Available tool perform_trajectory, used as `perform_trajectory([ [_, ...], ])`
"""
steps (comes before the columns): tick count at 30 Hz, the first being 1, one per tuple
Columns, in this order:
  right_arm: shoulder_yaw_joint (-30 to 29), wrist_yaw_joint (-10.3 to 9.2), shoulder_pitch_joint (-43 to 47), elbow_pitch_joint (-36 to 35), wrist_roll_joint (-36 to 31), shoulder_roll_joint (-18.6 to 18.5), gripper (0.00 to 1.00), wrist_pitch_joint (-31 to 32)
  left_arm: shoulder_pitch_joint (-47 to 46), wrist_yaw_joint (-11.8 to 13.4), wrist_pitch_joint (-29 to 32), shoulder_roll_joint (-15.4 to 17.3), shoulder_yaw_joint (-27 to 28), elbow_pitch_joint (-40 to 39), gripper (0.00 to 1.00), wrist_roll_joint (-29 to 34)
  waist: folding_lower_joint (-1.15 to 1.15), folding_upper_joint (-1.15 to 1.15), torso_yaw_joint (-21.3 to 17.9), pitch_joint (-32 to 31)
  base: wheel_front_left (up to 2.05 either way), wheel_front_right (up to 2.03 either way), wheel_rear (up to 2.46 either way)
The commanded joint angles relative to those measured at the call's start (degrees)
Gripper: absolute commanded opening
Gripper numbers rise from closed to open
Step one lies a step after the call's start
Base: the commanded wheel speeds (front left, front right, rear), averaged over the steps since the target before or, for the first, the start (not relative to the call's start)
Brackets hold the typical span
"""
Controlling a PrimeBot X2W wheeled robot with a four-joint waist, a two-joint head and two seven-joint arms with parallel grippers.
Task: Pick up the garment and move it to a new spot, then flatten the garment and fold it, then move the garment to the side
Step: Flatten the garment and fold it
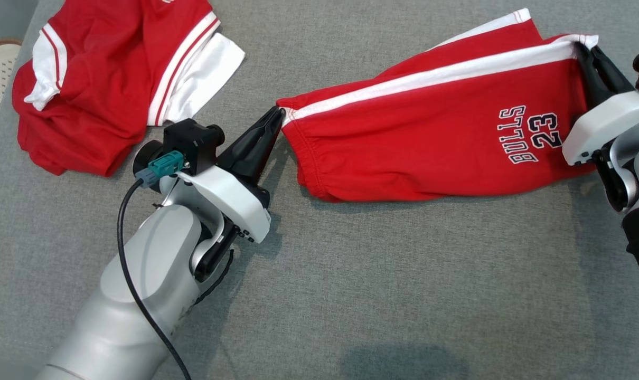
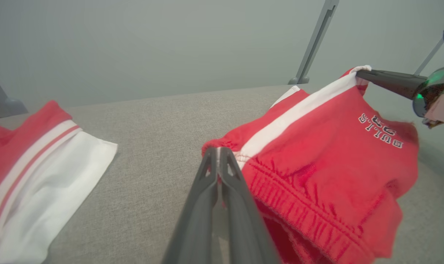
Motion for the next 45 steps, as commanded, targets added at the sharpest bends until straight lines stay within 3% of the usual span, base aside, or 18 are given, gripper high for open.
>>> perform_trajectory([
  [1,1.1,-0.01,-1.0,-0.1,-0.2,0.3,0.00,-1.0,-2.6,-0.3,-0.7,1.5,1.6,-0.1,0.00,0.2,0.00,0.00,0.6,0.6,0.00,0.00,0.00],
  [7,2.8,-0.01,-6.1,4.4,-1.1,0.3,0.00,-1.7,-5.5,-0.4,-2.1,-0.5,0.4,4.5,0.00,-0.1,0.00,0.00,2.1,1.7,0.00,0.00,0.00],
  [13,1.0,-0.01,-8.3,6.3,-3.3,-0.3,0.00,-1.7,-8.3,-0.5,-3.4,-3.0,-1.4,7.9,0.00,-0.9,0.00,0.00,4.3,3.3,0.00,0.00,0.00],
  [27,-1.6,-0.01,-10.5,10.0,-6.7,1.3,0.00,-1.8,-12.0,-0.5,-3.7,-5.1,-3.4,9.6,0.00,-0.8,0.00,0.00,5.8,5.5,0.00,0.00,0.00],
  [29,-2.1,-0.01,-10.8,10.3,-7.2,1.5,0.46,-1.8,-12.1,-0.5,-3.7,-5.3,-3.5,9.8,0.00,-0.6,0.00,0.00,5.8,5.7,0.00,0.00,0.00],
  [30,-2.3,-0.01,-10.9,10.3,-7.5,1.7,0.93,-1.8,-12.2,-0.5,-3.7,-5.5,-3.3,9.9,0.23,-0.7,0.00,0.00,5.8,5.8,0.00,0.00,0.00],
  [31,-2.6,-0.01,-10.9,10.2,-7.7,1.8,1.00,-1.8,-12.3,-0.5,-3.7,-5.5,-3.1,10.0,0.42,-0.5,0.00,0.00,5.8,5.8,0.00,0.00,0.00],
  [32,-3.0,-0.01,-11.0,9.9,-8.0,1.9,1.00,-1.8,-12.3,-0.5,-3.7,-5.6,-2.9,10.1,0.64,-0.3,0.00,0.00,5.7,5.9,0.00,0.00,0.00],
  [33,-3.3,-0.01,-10.9,9.6,-8.2,2.0,1.00,-1.8,-12.3,-0.5,-3.7,-5.7,-2.8,10.1,0.93,-0.2,0.00,0.00,5.6,5.9,0.00,0.00,0.00],
  [34,-3.5,-0.01,-10.8,9.2,-8.5,2.0,1.00,-1.8,-12.3,-0.5,-3.7,-5.7,-2.5,10.2,1.00,-0.1,0.00,0.00,5.5,5.9,0.00,0.00,0.00],
  [45,-6.4,-0.01,-5.4,-2.6,-10.6,3.7,1.00,-1.8,-8.8,0.4,-3.7,-4.7,5.1,8.1,1.00,3.5,0.00,0.00,2.6,3.1,0.00,0.00,0.00],
])
